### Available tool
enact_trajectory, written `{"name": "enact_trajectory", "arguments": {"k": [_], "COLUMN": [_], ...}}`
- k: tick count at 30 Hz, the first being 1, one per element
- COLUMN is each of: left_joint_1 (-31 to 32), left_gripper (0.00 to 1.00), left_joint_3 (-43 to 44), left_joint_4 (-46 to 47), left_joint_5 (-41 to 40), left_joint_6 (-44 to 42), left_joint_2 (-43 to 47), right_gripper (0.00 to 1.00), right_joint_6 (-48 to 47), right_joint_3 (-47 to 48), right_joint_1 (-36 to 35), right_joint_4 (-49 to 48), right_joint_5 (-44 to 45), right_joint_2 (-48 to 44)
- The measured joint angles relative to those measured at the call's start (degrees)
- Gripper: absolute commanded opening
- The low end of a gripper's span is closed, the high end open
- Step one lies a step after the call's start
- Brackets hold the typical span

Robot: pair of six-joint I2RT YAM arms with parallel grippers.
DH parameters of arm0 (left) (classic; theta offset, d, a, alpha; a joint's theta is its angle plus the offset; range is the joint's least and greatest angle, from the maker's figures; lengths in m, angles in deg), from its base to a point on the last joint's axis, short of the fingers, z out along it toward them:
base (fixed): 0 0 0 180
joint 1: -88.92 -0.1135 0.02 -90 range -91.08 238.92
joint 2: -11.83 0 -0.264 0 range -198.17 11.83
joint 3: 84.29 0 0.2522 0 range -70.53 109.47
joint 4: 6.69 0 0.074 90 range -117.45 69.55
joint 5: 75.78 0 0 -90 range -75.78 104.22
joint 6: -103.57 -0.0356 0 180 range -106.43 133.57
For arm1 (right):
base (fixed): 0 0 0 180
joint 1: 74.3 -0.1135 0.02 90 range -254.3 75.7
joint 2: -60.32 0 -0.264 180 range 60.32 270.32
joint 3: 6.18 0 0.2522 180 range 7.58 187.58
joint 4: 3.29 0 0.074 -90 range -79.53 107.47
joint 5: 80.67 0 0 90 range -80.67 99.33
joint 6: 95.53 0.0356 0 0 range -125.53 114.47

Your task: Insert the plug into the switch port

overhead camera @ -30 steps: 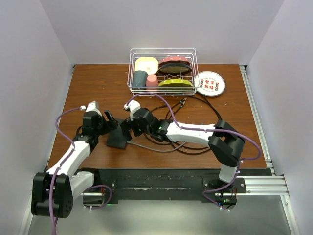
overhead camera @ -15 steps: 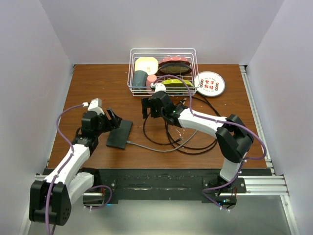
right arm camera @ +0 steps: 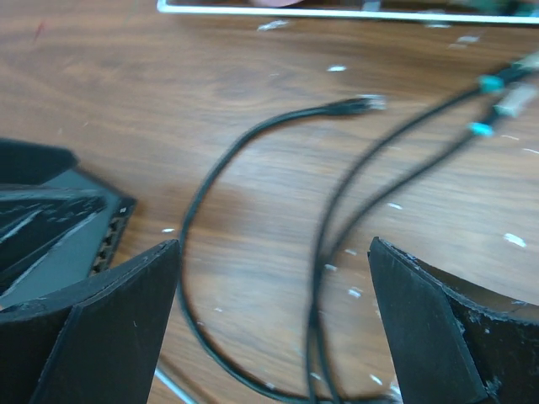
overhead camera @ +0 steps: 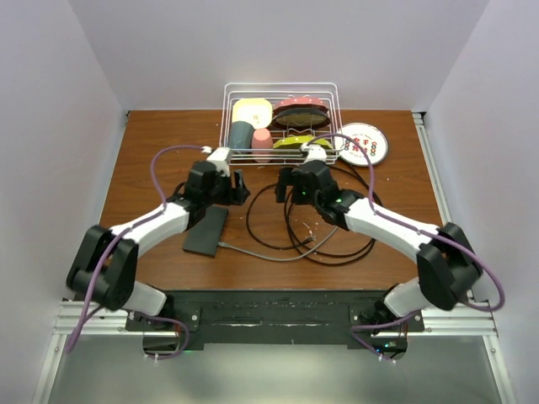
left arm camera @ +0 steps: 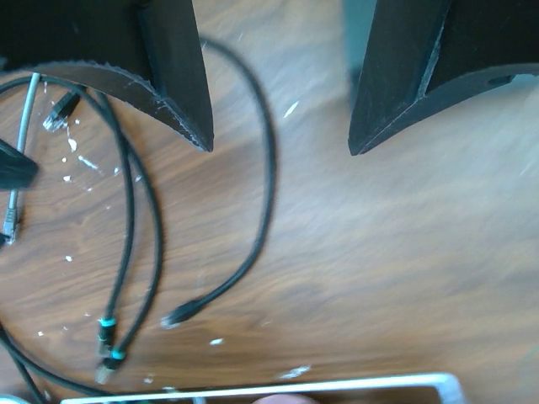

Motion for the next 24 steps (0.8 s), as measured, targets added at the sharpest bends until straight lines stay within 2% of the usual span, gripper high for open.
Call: {"name": "enact_trajectory", "arguments": {"k": [9,19,22,24], "left_joint_1": [8.90,10.38,11.02,11.76], "left_gripper": [0.69,0.65,0.61,0.48], "left_joint_3": [15.52,25.05,26.80,28.15], "left_joint_4": [2.56,3.50,3.87,3.96], "left_joint_5": [-2.97,-6.67,-8.24,-9.53], "left_joint_6": [-4.87,-7.45,-7.93,-8.50], "left_joint_2": [-20.17,-34.23,-36.28,-37.46], "right_gripper": [0.97,0.98,0.98,0.98], "right_joint_6": [0.07,-0.42,-0.50,-0.59], "right_joint_3": [-7.32,-11.56,-12.11,-12.22], "right_joint_1": [4.52,6.19,6.47,6.69], "right_joint_4": [0.48,1.36,2.03,2.19], "right_joint_5": [-1.27,-4.39,-4.92,-5.38], "right_joint_2": [-12.07,-16.52,-16.81,-16.96]}}
